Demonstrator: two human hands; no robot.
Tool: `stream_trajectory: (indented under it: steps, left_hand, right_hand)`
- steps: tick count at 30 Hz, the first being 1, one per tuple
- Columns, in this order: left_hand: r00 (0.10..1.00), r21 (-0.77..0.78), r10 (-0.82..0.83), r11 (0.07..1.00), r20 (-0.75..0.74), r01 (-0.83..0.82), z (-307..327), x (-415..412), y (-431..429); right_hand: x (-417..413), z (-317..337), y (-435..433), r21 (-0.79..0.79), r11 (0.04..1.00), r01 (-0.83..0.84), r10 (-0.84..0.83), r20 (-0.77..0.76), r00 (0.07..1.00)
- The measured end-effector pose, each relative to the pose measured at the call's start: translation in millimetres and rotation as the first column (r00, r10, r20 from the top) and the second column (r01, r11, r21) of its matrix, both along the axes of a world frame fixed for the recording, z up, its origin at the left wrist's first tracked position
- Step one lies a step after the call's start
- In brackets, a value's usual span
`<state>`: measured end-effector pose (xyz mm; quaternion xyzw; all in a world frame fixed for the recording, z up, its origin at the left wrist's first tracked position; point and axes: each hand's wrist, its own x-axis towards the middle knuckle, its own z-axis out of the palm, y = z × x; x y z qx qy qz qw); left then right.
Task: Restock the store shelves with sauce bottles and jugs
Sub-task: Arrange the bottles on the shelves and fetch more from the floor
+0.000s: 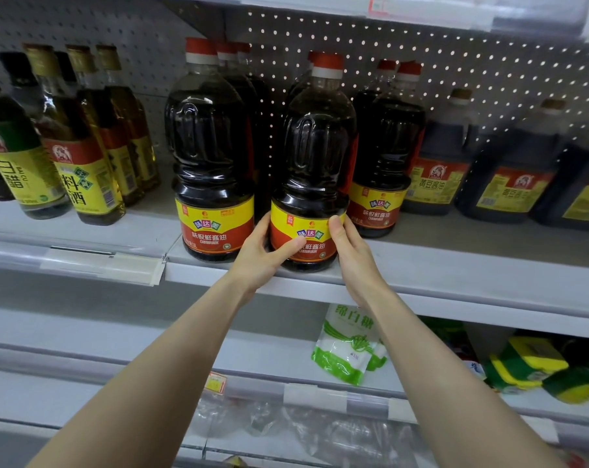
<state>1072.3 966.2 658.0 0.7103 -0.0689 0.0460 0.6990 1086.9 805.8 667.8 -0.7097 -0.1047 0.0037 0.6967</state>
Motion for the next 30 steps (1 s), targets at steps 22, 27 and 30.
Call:
stream_trajectory:
  steps: [22, 27, 30]
  left_hand:
    - [0.983, 0.044, 0.154, 0.988, -0.096, -0.151, 12, -52, 5]
    - [0.963, 0.07, 0.187, 0.982, -0.193, -0.177, -16, -92, 9]
    - [0.942, 0.099, 0.218, 0.975, -0.254, -0.199, -48, -117, 17]
  right_hand:
    - [-52, 3, -8, 0.022, 0.991, 0.129, -0.129, -0.001, 0.992]
    - [-83, -31, -3, -0.05, 0.979, 0.195, -0.199, -0.088, 0.976]
    - [-104, -66, 3, -0.071, 0.984, 0.165, -0.174, -0.148, 0.974]
